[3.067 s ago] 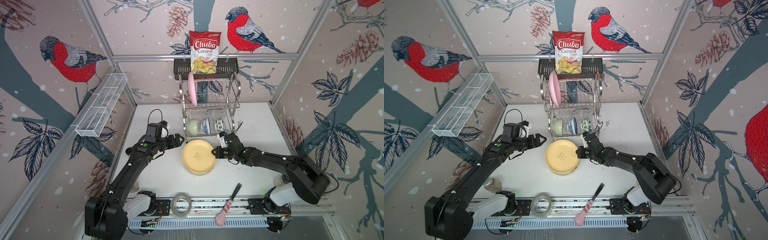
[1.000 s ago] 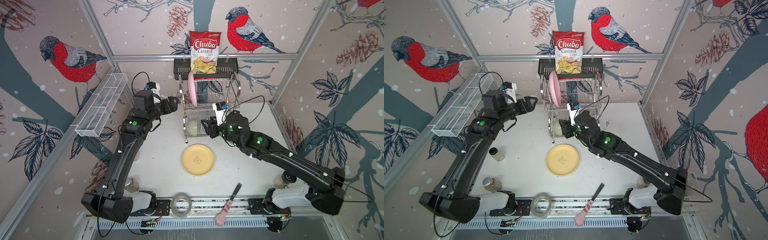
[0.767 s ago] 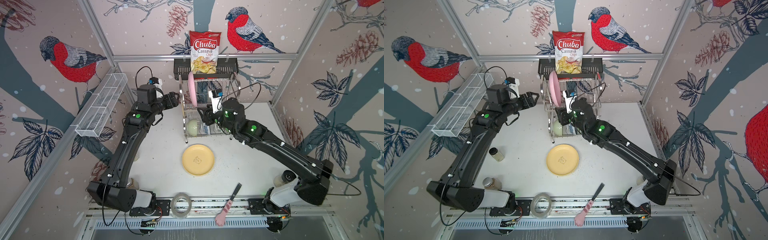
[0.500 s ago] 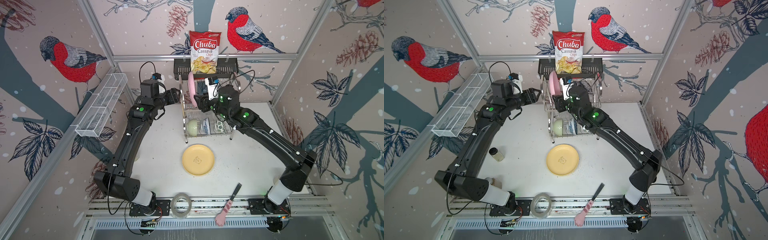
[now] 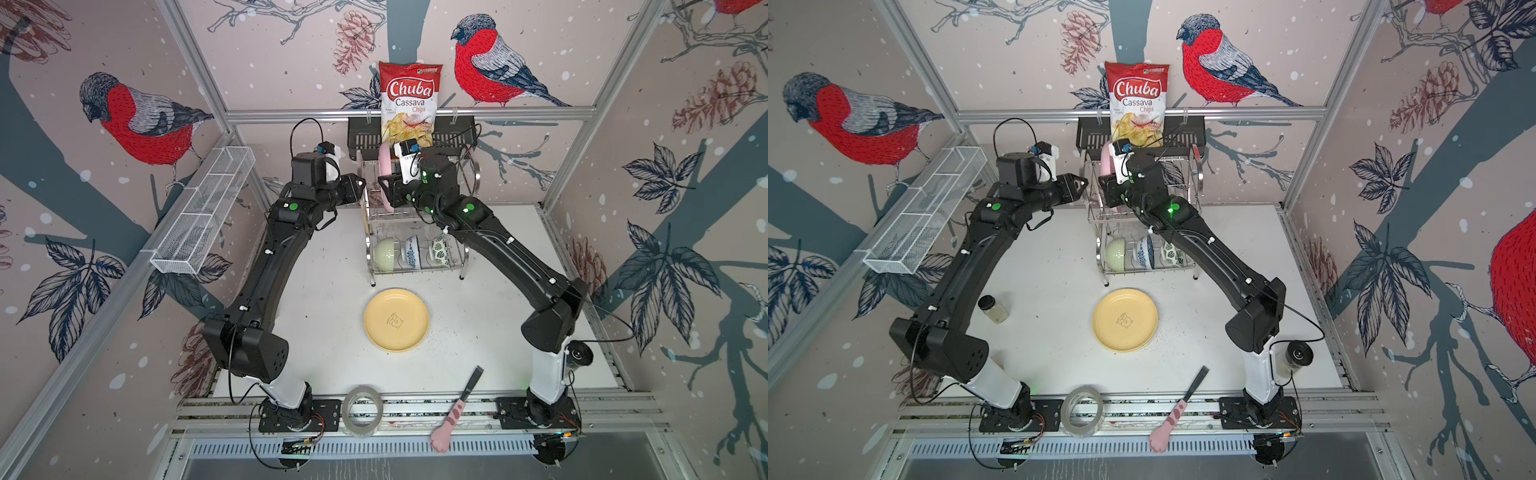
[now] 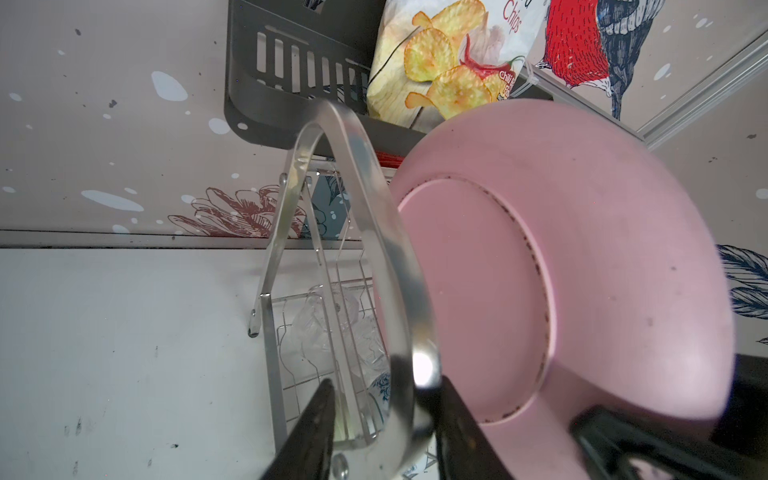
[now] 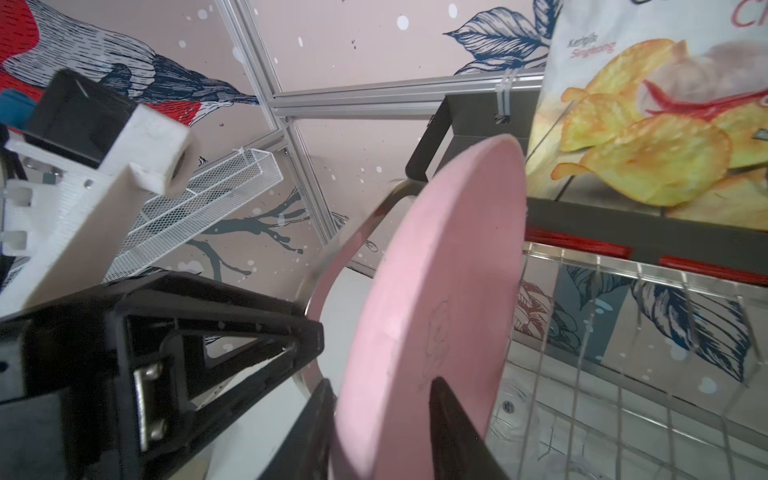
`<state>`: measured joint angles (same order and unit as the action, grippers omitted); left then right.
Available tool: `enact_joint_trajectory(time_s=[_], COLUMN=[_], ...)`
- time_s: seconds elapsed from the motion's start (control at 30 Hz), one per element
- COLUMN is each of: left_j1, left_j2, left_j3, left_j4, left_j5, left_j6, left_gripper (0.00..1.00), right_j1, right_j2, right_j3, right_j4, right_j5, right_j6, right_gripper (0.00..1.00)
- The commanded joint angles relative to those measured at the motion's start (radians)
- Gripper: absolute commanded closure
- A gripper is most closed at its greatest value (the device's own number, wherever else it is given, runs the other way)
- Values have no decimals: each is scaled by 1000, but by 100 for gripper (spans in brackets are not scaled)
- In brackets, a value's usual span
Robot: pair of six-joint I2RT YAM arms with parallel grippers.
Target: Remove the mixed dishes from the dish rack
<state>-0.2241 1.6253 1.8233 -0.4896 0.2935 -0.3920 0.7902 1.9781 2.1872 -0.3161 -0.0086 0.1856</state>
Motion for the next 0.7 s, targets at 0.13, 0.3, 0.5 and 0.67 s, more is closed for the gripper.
enact_joint_trajectory(time_s=[0.13,0.3,0.5,0.67], left_j1=[5,5,6,6], left_j2=[18,18,4,-20], left_j3=[18,13,-10,-36], left_j4=[-10,-12,-12,-5], left_j5=[-28,-22,-32,-37], left_j6=[12,13,16,12], left_gripper=[74,75,75,71], right_j1=[1,7,9,12], right_j2=[27,21,-9,-56], right_j3=[26,29,32,33], right_j4=[0,9,20,22], right_j5=[-35,-28,-30,-31], right_j6=[-5,-6,-6,-15], right_gripper=[80,91,97,98])
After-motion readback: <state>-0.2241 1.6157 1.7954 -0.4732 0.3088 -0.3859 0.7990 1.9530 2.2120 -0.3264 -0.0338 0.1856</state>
